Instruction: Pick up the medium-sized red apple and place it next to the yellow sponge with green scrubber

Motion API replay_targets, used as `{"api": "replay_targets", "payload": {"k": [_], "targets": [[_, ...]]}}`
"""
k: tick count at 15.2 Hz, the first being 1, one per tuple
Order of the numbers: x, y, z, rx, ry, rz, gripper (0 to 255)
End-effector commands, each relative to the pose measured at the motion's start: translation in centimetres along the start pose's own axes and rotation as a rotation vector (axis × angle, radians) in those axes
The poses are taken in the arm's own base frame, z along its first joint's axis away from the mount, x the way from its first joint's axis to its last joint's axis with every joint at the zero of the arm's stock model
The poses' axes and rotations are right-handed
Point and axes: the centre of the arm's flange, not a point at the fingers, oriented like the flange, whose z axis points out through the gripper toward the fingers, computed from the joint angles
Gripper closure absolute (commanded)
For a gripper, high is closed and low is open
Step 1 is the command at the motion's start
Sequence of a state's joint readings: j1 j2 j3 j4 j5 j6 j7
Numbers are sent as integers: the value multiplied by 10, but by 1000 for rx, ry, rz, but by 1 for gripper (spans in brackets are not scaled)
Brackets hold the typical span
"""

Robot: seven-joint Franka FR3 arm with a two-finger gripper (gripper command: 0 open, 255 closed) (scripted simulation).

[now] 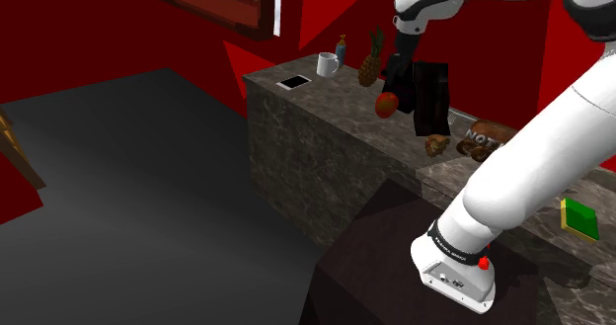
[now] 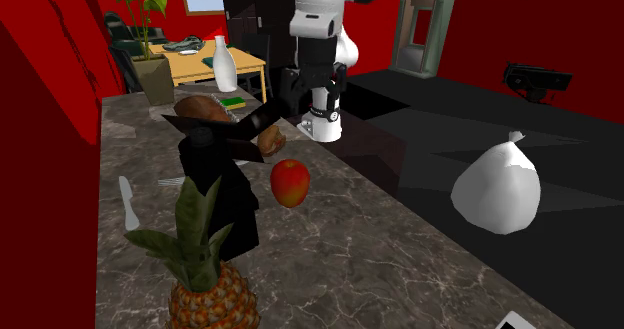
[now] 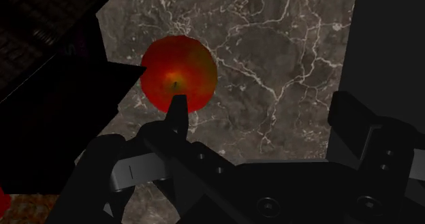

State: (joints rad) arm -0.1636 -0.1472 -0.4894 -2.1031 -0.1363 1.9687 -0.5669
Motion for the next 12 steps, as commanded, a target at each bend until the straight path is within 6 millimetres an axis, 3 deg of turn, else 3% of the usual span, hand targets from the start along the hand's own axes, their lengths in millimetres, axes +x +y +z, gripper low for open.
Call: {"api": "replay_targets", "payload": {"k": [1, 5, 12], "targets": [[6, 21, 14, 0, -5, 8, 0], [17, 67, 38, 3, -16, 26, 0], [17, 69, 71, 3, -16, 27, 0]]}}
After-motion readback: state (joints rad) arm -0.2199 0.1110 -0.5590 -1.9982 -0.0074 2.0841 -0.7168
